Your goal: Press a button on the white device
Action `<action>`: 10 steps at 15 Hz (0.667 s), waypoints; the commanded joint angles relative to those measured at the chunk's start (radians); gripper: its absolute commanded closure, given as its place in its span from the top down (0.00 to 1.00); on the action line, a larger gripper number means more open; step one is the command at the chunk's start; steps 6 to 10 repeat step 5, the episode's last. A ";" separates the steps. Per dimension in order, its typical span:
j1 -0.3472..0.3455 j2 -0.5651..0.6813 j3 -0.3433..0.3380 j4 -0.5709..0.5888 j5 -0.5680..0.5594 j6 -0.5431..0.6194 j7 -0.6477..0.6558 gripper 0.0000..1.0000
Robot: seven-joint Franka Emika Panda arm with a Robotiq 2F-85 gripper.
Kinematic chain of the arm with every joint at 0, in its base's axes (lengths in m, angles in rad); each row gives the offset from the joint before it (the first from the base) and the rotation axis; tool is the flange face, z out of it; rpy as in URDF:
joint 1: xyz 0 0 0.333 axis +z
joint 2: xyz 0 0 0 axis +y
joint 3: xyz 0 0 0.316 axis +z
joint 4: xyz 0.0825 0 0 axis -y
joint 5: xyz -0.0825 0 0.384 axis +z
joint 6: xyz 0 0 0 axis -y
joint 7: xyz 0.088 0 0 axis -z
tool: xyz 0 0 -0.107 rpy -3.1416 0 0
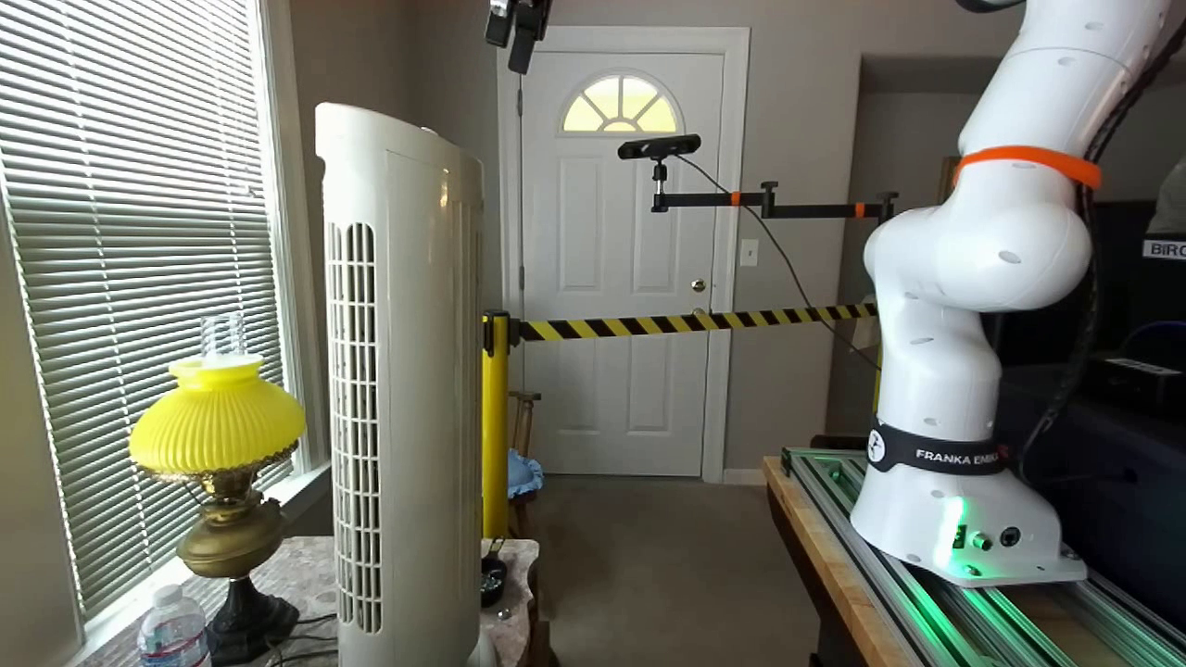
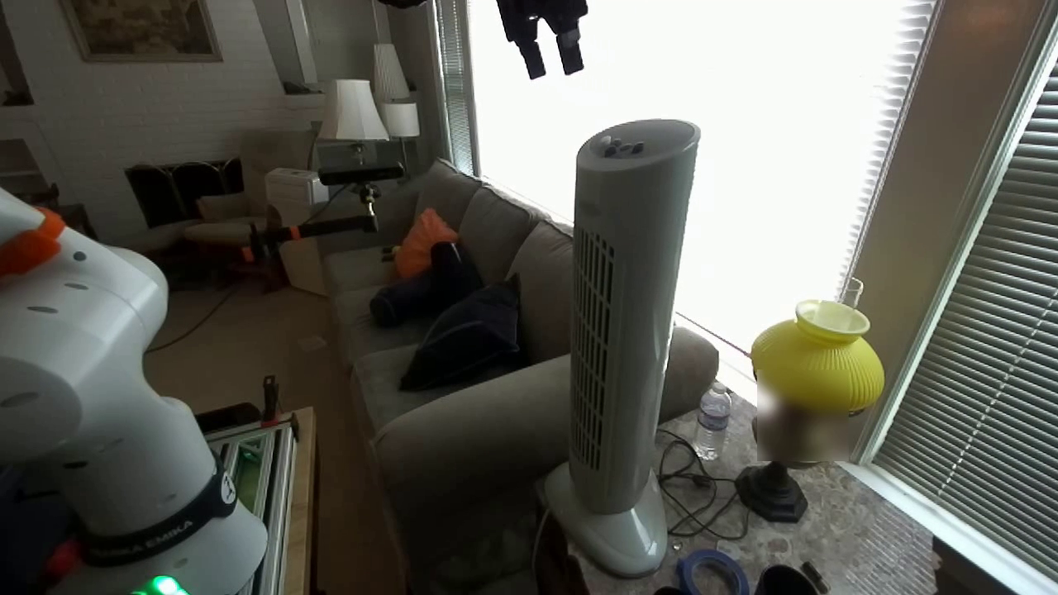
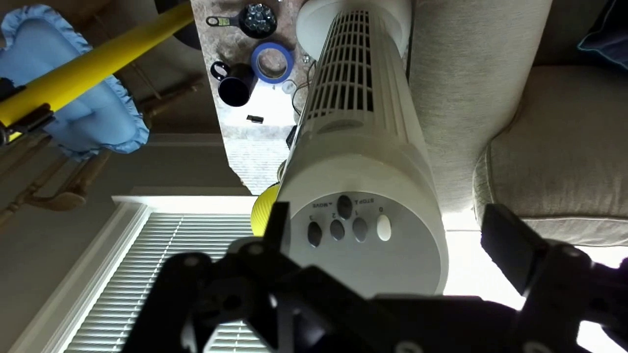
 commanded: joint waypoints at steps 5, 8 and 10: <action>0.005 0.002 0.004 0.010 -0.006 -0.023 0.003 1.00; 0.005 0.002 0.004 0.010 -0.006 -0.023 0.003 1.00; 0.005 0.002 0.004 0.010 -0.006 -0.023 0.003 1.00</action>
